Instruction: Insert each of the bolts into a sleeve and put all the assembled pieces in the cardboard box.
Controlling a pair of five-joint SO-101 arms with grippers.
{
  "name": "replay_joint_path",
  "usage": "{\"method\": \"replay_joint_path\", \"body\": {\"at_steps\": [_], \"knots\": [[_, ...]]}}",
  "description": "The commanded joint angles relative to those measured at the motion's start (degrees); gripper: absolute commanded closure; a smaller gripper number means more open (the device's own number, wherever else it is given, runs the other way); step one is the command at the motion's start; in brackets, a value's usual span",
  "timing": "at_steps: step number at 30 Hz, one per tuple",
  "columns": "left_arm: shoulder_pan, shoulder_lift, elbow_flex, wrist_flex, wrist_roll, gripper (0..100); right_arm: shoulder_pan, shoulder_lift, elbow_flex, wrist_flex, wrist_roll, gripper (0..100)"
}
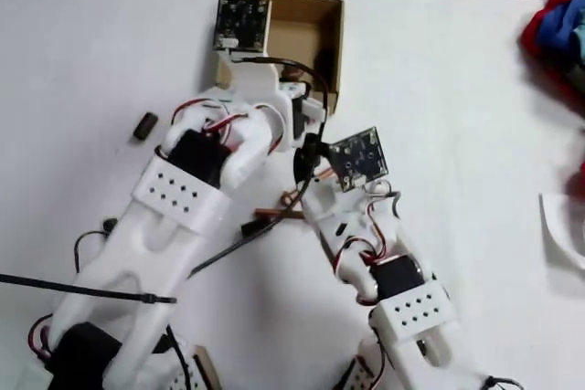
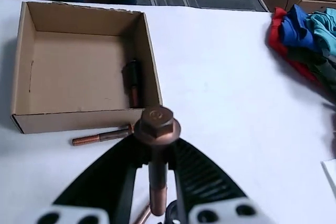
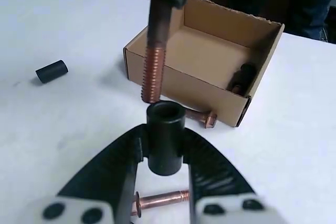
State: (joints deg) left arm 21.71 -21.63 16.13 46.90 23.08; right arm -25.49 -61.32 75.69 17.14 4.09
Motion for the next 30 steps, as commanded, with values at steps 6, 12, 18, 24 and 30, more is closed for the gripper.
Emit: {"method": "replay_joint_path", "body": {"at_steps": [6, 12, 18, 24, 30], "knots": [[3.6, -0.4, -5.6, -1.5, 0.2, 97, -0.3, -1.4, -0.6, -1.4, -0.4, 97.7], [3.2, -0.3, -5.3, -1.1, 0.2, 97, -0.3, -1.4, -0.5, -1.4, -0.4, 97.7], [3.2, -0.3, -5.2, -0.4, 0.1, 97, 0.1, -1.6, -0.5, -1.4, -0.4, 97.7], [3.2, -0.3, -2.7, -0.7, 0.1, 97, 0.1, -1.8, -0.5, -1.3, -0.4, 97.7], [2.1, -0.3, -0.2, -0.7, 0.1, 97, 0.6, -1.8, -0.5, -1.2, -0.4, 97.7]]}}
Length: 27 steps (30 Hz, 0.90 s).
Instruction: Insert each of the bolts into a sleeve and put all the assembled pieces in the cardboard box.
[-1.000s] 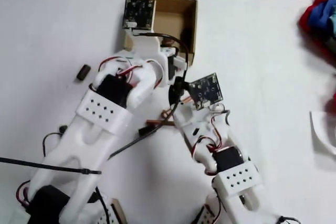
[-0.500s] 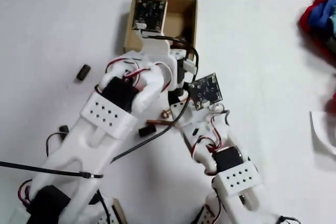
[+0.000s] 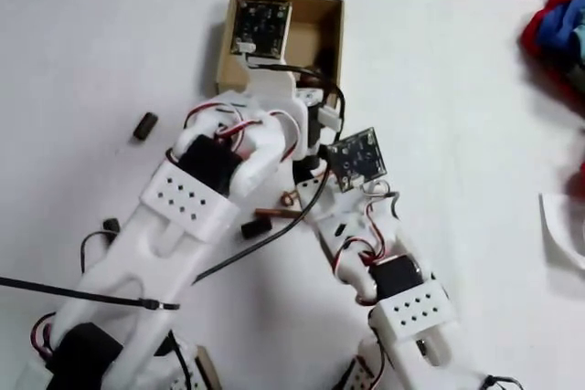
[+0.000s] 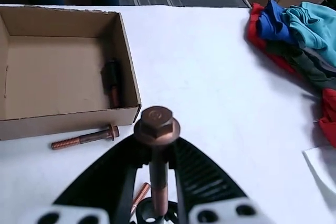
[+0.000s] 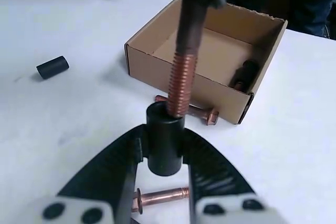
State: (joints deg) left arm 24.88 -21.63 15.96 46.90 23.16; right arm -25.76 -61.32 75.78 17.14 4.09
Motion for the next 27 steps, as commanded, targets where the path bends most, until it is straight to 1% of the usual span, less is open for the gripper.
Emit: {"method": "replay_joint_path", "body": {"at_steps": [1, 5, 15, 21, 23, 25, 27], "knots": [[-1.5, -0.3, 0.0, -0.7, 0.0, 97, 1.4, -1.8, -0.6, -1.2, -0.4, 97.7], [-3.2, -0.3, 0.0, -0.4, 0.1, 97, 3.6, -1.8, -0.6, -1.4, -0.5, 97.7], [-2.6, -0.2, 2.7, -0.8, 0.1, 97, 3.1, -1.8, -0.6, -1.4, -0.5, 97.7], [1.0, -0.2, 8.7, -7.3, 0.0, 97, 3.1, -1.8, -0.6, -1.4, -0.5, 97.7], [1.4, -0.2, 10.2, -9.3, -1.2, 97, 3.1, -1.8, -0.6, -1.4, -0.5, 97.7], [1.5, -0.2, 10.5, -9.8, -3.2, 97, 3.1, -1.8, -0.6, -1.4, -0.5, 97.7], [1.3, -0.2, 10.5, -9.2, -3.4, 97, 3.1, -1.8, -0.6, -1.4, -0.5, 97.7]]}}
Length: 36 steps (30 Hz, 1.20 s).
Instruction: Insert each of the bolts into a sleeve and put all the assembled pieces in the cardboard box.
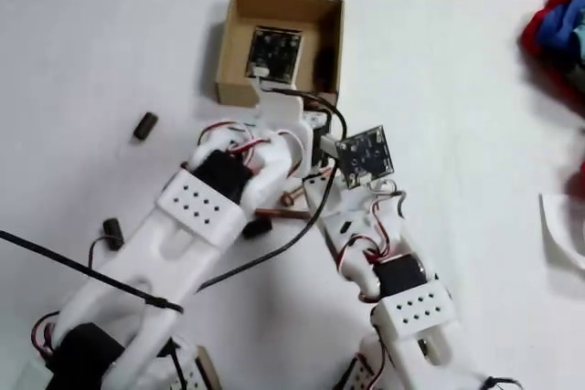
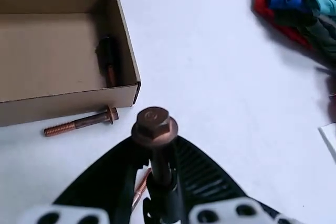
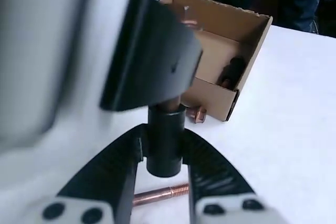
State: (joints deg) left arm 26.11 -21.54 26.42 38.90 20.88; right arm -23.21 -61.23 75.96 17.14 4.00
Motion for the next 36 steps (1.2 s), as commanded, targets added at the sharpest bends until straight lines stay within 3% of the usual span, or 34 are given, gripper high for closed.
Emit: {"method": "replay_joint_path", "body": {"at_steps": [1, 6, 18, 26, 36], "knots": [[0.0, -0.4, 0.0, -1.1, -1.2, 97, 0.6, -1.9, -0.8, -1.4, -0.4, 97.7], [-0.3, -0.6, -0.1, -1.0, -1.1, 82, 0.7, -1.9, -0.8, -1.4, -0.4, 97.7], [-1.1, -0.9, -0.7, 0.7, -1.3, 83, 0.9, -1.9, -0.8, -1.4, -0.4, 97.7], [2.2, -0.9, -7.1, 8.8, -5.4, 83, 1.1, -1.9, -0.8, -1.4, -0.4, 97.7], [2.7, -0.9, -7.6, 10.1, -5.9, 83, 1.5, -1.9, -0.8, -1.4, -0.4, 97.7]]}}
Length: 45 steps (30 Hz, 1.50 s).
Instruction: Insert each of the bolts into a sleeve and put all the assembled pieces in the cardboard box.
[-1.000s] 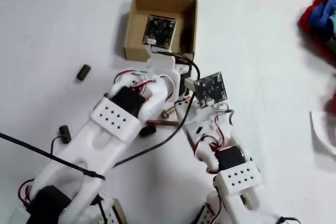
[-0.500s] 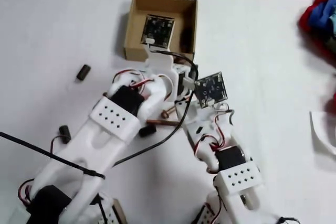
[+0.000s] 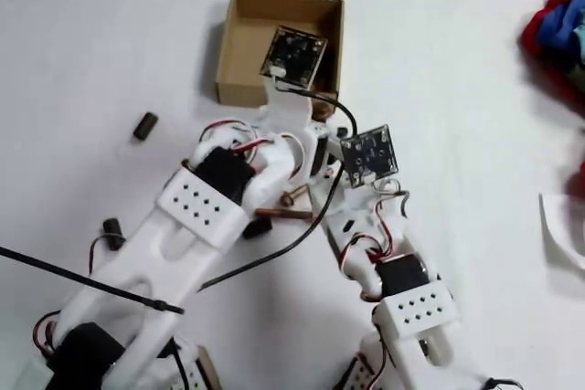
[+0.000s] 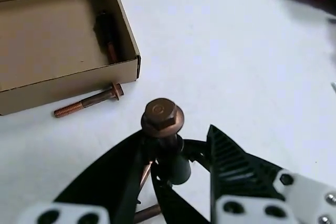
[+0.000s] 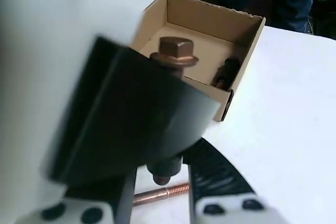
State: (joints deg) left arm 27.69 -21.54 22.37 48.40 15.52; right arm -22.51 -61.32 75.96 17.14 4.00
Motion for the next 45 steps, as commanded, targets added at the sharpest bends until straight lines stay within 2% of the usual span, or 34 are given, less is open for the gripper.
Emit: {"method": "replay_joint_path", "body": {"at_steps": [1, 6, 14, 17, 20, 24, 28, 31, 34, 39, 45], "knots": [[1.2, -0.9, -3.6, 1.1, -0.5, 83, 1.4, -1.8, -0.8, -1.4, -0.4, 97.7], [1.7, -0.9, -3.6, 3.4, -3.2, 83, 4.9, -1.9, -0.9, -1.4, -0.4, 97.7], [1.1, -1.0, -5.8, 4.0, -4.3, 83, 5.0, -1.9, -0.9, -1.4, -0.4, 97.7], [-0.6, -1.0, -9.0, 4.0, -8.0, 83, 5.1, -1.4, -0.8, -0.9, -0.4, 97.7], [-4.8, -1.0, -11.3, 4.5, -13.5, 83, 6.8, -1.3, -0.2, -0.1, -0.5, 97.8], [-14.4, -1.0, -12.8, 8.0, -18.9, 83, 10.5, -1.2, -0.6, -0.5, -4.5, 97.8], [-25.1, -0.7, -12.4, 12.8, -19.4, 91, 11.3, 3.6, -8.6, 2.1, -2.4, 97.8], [-32.0, -0.4, -12.4, 17.9, -19.6, 98, 11.4, 16.0, -23.2, 9.0, -0.5, 97.8], [-39.1, -0.4, -12.4, 20.7, -19.7, 97, 11.1, 32.9, -44.0, 20.0, 0.6, 97.8], [-49.0, -0.4, -7.4, 21.4, -20.2, 97, 10.4, 63.3, -87.3, 38.2, -1.8, 97.8], [-54.9, -0.8, 4.8, 18.5, -26.7, 97, 8.5, 98.8, -140.8, 54.3, -6.9, 97.8]]}}
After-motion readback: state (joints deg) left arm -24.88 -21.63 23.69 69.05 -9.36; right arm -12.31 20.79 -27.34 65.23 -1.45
